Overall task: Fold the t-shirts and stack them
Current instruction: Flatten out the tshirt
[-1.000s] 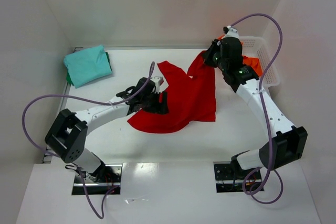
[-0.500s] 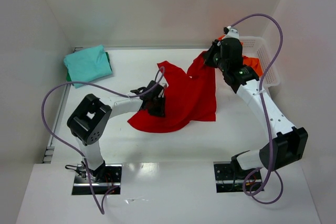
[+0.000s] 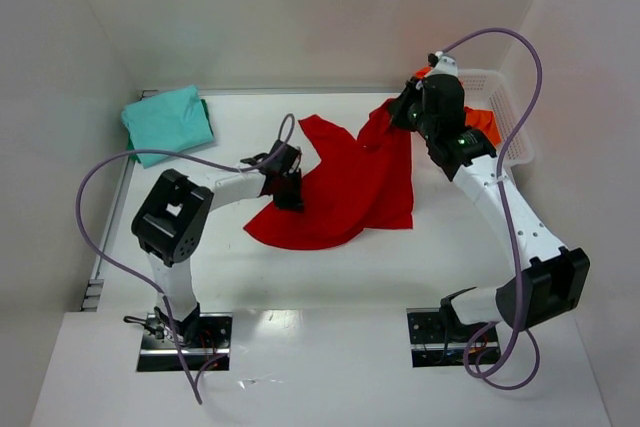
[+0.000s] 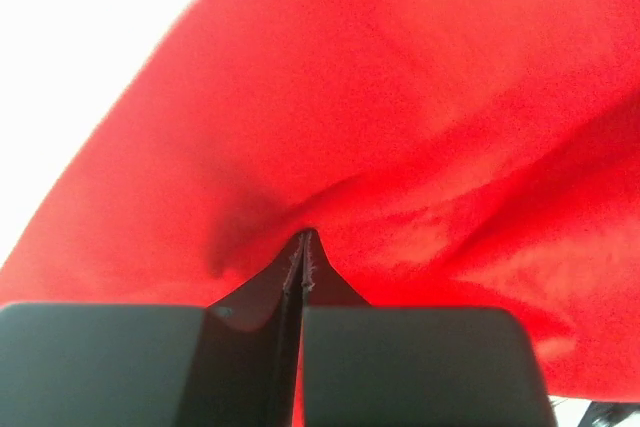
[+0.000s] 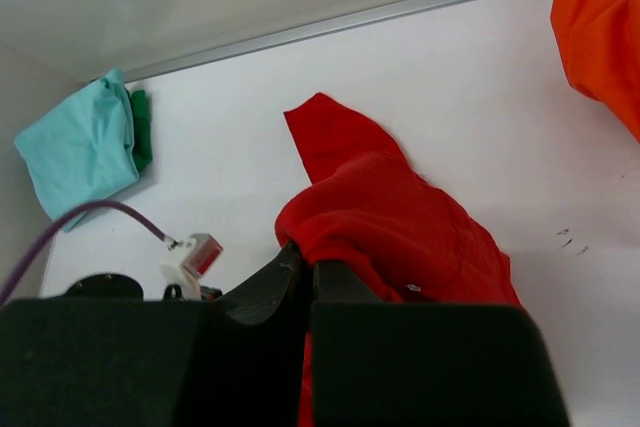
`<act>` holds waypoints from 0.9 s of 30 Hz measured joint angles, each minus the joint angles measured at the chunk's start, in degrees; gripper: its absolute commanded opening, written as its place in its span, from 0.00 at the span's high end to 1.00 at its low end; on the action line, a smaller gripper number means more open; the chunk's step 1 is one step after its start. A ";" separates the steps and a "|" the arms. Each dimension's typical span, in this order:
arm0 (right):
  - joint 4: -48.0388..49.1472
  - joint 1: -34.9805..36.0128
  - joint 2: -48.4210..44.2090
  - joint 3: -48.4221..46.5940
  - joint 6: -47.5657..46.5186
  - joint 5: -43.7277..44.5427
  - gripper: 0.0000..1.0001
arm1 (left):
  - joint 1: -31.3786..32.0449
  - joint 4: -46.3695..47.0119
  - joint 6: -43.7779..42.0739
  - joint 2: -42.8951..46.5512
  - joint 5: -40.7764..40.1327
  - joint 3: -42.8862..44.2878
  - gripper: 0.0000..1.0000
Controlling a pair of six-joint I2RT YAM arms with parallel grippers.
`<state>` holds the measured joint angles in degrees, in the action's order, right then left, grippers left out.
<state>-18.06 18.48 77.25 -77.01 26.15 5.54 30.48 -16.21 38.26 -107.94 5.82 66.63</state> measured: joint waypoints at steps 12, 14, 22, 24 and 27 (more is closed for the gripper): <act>-0.44 -0.02 -5.25 6.38 3.32 -2.80 0.98 | -17.14 -0.04 -1.03 -6.27 4.66 7.87 0.99; -0.11 -0.02 -6.82 8.07 4.37 -4.22 0.98 | -20.02 -0.28 -2.19 -7.32 4.31 9.81 0.97; 2.29 -0.07 -13.03 19.23 9.68 -10.36 0.99 | -24.30 -5.01 -5.73 -8.24 -1.07 19.76 0.87; 2.29 -0.11 -14.10 21.75 10.47 -11.37 0.94 | -24.28 -4.94 -6.69 -8.24 -1.05 22.01 0.75; 1.95 -0.11 -15.78 24.76 11.10 -12.31 0.55 | -24.24 -4.85 -6.99 -8.20 -0.76 22.75 0.59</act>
<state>-16.12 18.37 61.47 -52.25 37.26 -6.76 6.24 -21.06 31.27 -116.14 5.06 89.38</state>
